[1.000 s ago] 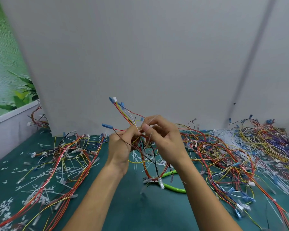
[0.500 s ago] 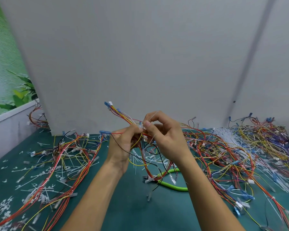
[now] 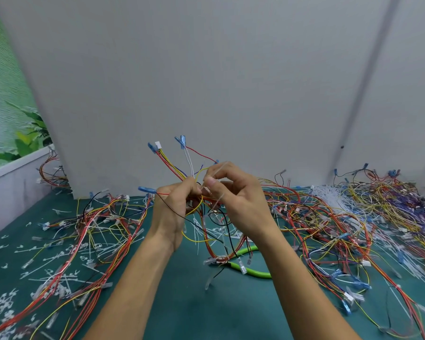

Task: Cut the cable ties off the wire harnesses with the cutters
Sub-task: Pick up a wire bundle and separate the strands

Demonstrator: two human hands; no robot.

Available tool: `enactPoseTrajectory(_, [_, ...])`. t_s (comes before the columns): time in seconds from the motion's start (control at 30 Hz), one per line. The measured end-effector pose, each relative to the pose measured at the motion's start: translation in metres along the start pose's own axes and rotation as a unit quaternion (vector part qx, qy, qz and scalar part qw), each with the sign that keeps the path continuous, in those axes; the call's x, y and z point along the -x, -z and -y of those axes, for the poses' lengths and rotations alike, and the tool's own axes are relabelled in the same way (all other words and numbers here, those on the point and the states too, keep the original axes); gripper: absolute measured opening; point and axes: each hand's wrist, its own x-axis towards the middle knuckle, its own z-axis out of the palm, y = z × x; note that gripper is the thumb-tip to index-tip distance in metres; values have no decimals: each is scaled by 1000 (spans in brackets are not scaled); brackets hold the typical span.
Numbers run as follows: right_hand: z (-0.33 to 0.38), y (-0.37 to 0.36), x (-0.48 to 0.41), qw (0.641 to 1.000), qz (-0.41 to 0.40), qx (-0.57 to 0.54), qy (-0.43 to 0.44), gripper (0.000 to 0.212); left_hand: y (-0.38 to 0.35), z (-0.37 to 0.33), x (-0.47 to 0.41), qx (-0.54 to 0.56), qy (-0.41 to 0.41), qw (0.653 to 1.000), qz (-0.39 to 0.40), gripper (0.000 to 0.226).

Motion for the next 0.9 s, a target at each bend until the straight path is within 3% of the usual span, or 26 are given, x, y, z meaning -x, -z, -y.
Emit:
enactPoseTrajectory(0.2, [-5, 7, -5, 998, 2, -5, -63, 16, 6, 9, -7, 20, -11, 1000, 8, 28])
enactPoseTrajectory(0.4, [-10, 46, -9, 992, -41, -9, -122, 20, 22, 3, -22, 194, 28, 981, -4, 42])
enactPoseTrajectory(0.47, [-12, 53, -9, 987, -15, 2, -158, 22, 26, -1, -26, 230, 24, 973, -20, 41])
enactPoseTrajectory(0.67, [-13, 53, -4, 950, 192, -19, -246, 48, 26, 3, -27, 254, 2, 966, -39, 36])
enactPoseTrajectory(0.77, [-13, 54, -4, 949, 214, -20, -231, 34, 26, 6, -28, 254, -10, 967, -34, 28])
enactPoseTrajectory(0.9, [-17, 60, -4, 959, 168, -34, -225, 22, 24, 10, -28, 212, -28, 976, -28, 31])
